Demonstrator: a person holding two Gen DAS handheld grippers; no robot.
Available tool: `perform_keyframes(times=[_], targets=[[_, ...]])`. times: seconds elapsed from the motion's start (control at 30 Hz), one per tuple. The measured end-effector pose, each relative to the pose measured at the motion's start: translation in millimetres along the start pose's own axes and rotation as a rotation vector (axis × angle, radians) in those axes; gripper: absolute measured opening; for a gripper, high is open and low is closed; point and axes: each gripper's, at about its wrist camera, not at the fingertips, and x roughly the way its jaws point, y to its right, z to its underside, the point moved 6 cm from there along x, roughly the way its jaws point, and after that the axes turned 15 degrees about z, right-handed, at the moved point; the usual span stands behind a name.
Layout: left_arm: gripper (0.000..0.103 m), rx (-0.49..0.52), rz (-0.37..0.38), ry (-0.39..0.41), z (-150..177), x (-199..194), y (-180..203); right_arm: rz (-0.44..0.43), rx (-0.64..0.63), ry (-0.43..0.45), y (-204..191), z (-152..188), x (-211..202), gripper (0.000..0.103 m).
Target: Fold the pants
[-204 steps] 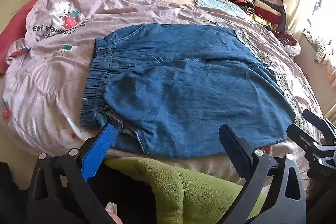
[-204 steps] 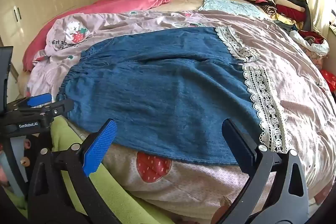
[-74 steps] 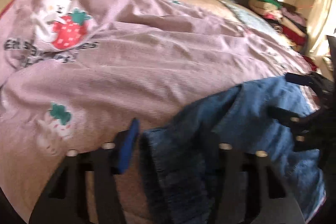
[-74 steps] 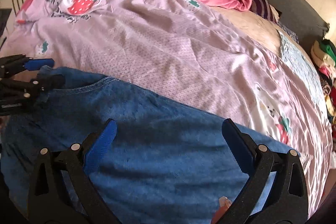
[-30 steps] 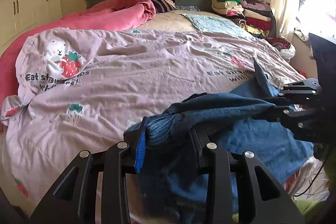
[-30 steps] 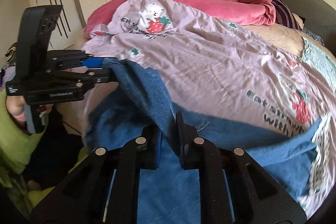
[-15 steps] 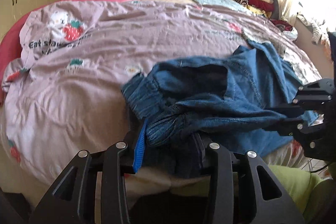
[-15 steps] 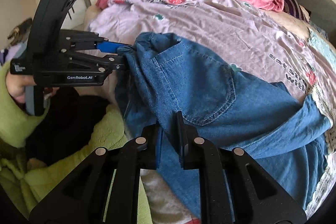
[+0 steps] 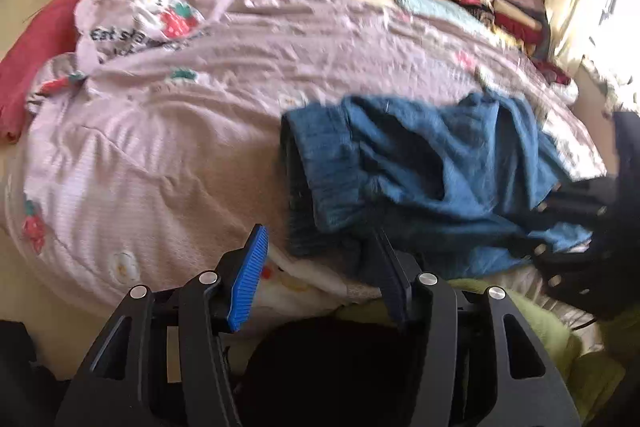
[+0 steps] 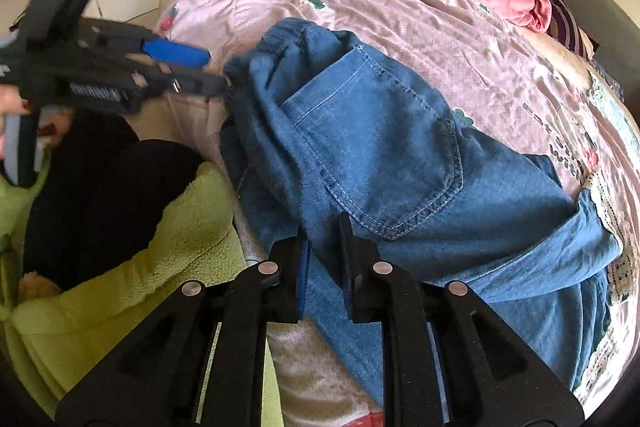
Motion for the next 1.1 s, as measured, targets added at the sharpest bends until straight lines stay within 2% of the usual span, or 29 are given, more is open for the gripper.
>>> perform_keyframes(times=[0.13, 0.27, 0.47, 0.6, 0.7, 0.77, 0.83, 0.87, 0.97, 1.03, 1.1], targets=[[0.049, 0.016, 0.051, 0.049, -13, -12, 19, 0.000, -0.002, 0.005, -2, 1, -1, 0.009], [0.049, 0.055, 0.086, 0.024, -21, 8, 39, 0.002, -0.018, 0.011, -5, 1, -4, 0.009], [0.049, 0.053, 0.009, -0.059, -14, 46, 27, 0.000, -0.068, 0.008, -20, 3, -4, 0.009], [0.050, 0.062, -0.018, -0.079, -7, 53, 20, -0.017, -0.108, -0.008, -32, 8, 1, 0.010], [0.050, 0.076, -0.027, -0.078, -4, 53, 21, -0.044, -0.064, 0.007, -23, 5, -8, 0.010], [0.050, 0.083, -0.032, -0.078, -3, 54, 20, -0.047, 0.009, 0.053, -6, -2, -21, 0.013], [0.050, 0.078, -0.025, -0.071, -2, 53, 19, 0.004, 0.084, 0.095, 15, -10, -27, 0.028], [0.050, 0.075, -0.023, -0.070, -2, 53, 19, 0.021, 0.108, 0.096, 22, -12, -25, 0.031], [0.050, 0.076, -0.024, -0.068, -2, 52, 19, 0.038, 0.167, 0.009, 37, -4, 2, 0.031], [0.051, 0.075, -0.024, -0.067, -1, 52, 20, 0.035, 0.158, -0.085, 32, 11, 27, 0.031], [0.052, 0.070, -0.018, -0.067, -1, 52, 20, 0.052, 0.140, -0.091, 27, 19, 33, 0.032]])
